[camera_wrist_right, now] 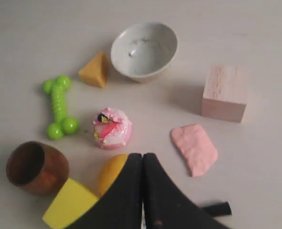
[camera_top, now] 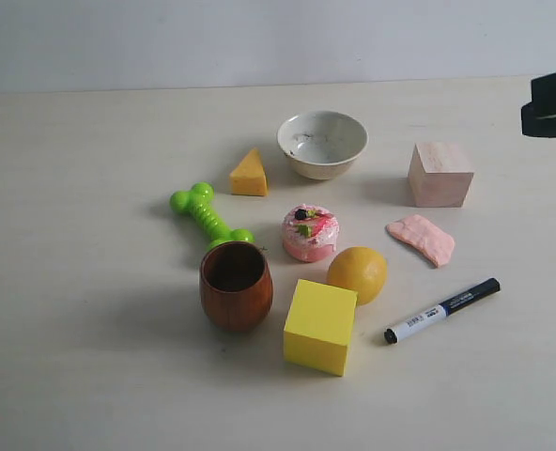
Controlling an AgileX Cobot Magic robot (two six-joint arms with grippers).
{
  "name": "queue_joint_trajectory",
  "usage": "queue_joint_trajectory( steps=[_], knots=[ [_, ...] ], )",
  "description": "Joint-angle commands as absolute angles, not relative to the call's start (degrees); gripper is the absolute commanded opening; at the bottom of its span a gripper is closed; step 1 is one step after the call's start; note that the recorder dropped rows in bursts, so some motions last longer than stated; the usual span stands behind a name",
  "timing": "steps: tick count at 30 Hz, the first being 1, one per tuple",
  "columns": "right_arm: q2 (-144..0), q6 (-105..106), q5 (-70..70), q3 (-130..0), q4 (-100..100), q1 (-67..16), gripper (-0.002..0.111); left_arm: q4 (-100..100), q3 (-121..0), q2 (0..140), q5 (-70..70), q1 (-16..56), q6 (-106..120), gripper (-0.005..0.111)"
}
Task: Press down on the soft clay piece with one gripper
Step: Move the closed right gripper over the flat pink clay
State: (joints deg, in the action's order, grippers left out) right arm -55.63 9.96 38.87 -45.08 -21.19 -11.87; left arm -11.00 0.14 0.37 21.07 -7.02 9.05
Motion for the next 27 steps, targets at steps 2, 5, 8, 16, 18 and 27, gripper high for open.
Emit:
queue_joint_trajectory(
  steps=[2, 5, 8, 16, 18, 27],
  knots=[
    [-55.79, 6.88, 31.14, -45.54, -22.49, -12.02, 0.000, -11.40, 0.00, 0.00, 20.64, -6.72, 8.87, 0.000],
    [-55.79, 5.69, 32.11, -45.54, -22.49, -12.02, 0.000, -11.40, 0.00, 0.00, 20.64, -6.72, 8.87, 0.000],
    [-55.79, 4.80, 29.77, -45.54, -22.49, -12.02, 0.000, -11.40, 0.00, 0.00, 20.64, -6.72, 8.87, 0.000],
    [-55.90, 7.68, 20.01, -45.54, -24.99, -12.02, 0.000, -11.40, 0.00, 0.00, 20.64, -6.72, 8.87, 0.000],
    [-57.44, 7.44, 24.19, -46.21, -25.47, -12.02, 0.000, -11.40, 0.00, 0.00, 20.64, -6.72, 8.87, 0.000],
    [-78.33, -9.51, 44.06, -57.89, -17.59, -12.02, 0.000, -11.40, 0.00, 0.00, 20.64, -6.72, 8.87, 0.000]
  ],
)
